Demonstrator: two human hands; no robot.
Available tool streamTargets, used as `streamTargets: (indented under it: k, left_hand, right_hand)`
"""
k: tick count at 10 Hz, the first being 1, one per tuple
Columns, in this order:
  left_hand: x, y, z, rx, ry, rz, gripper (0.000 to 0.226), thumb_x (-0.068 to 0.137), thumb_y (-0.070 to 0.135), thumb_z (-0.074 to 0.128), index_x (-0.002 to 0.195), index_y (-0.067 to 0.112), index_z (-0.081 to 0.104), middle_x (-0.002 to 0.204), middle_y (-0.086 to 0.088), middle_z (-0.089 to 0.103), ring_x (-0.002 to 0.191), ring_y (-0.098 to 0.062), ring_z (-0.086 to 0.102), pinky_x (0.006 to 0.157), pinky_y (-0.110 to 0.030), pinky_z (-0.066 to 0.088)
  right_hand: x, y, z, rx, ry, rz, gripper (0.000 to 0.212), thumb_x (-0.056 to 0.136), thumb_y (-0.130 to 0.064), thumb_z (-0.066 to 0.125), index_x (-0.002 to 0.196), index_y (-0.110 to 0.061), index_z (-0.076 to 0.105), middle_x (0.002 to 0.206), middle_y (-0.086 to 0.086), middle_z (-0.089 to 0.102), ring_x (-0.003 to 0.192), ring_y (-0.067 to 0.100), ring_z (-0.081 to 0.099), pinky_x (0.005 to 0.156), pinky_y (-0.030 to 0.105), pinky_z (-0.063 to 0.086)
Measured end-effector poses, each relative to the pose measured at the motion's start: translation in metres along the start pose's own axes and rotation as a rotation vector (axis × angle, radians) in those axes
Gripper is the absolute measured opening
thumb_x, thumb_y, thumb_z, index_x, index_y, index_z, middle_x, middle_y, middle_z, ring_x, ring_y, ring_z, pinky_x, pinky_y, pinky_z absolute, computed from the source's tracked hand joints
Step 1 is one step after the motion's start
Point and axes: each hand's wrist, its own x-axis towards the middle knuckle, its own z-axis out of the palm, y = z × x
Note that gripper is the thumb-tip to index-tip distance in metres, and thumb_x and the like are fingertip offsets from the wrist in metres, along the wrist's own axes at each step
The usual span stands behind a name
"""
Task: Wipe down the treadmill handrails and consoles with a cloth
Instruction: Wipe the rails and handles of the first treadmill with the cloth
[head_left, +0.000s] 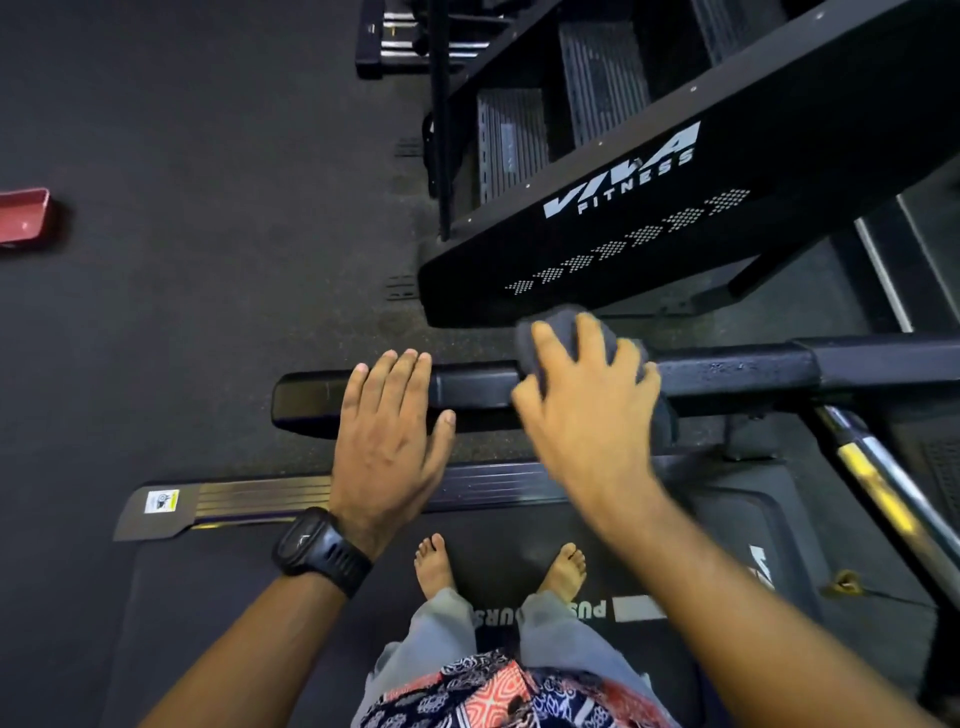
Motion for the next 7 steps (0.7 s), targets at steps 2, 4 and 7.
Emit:
streamTargets:
  k: [2, 4, 7]
  left_hand:
    - [0.001, 0.0, 0.002, 0.03, -0.005, 0.018, 0.058, 0.097, 0.036, 0.041, 0.141, 0.0, 0.048, 0.144, -0.016, 0.05, 0.138, -0.032, 0.042, 0.118, -0.051, 0.025]
    - [0.001, 0.003, 0.002, 0.023, -0.004, 0.032, 0.057, 0.097, 0.036, 0.04, 0.141, 0.0, 0.047, 0.144, -0.016, 0.05, 0.137, -0.032, 0.042, 0.118, -0.052, 0.025]
    - [0.002, 0.009, 0.002, 0.003, -0.008, 0.023, 0.057, 0.097, 0.037, 0.04, 0.142, 0.002, 0.048, 0.144, -0.014, 0.051, 0.137, -0.032, 0.043, 0.117, -0.052, 0.026]
  right_hand:
    - [0.012, -0.017, -0.001, 0.04, -0.1, -0.3, 0.055, 0.087, -0.051, 0.045, 0.14, -0.035, 0.049, 0.145, 0.006, 0.05, 0.112, 0.038, 0.053, 0.092, 0.053, 0.043]
    - [-0.026, -0.028, 0.002, 0.003, -0.015, -0.223, 0.059, 0.083, -0.047, 0.051, 0.14, -0.032, 0.049, 0.149, 0.01, 0.046, 0.118, 0.04, 0.048, 0.098, 0.061, 0.039]
    - [-0.002, -0.006, -0.003, -0.039, -0.035, -0.083, 0.053, 0.085, -0.046, 0.051, 0.136, -0.032, 0.05, 0.143, 0.008, 0.049, 0.116, 0.04, 0.049, 0.1, 0.059, 0.037]
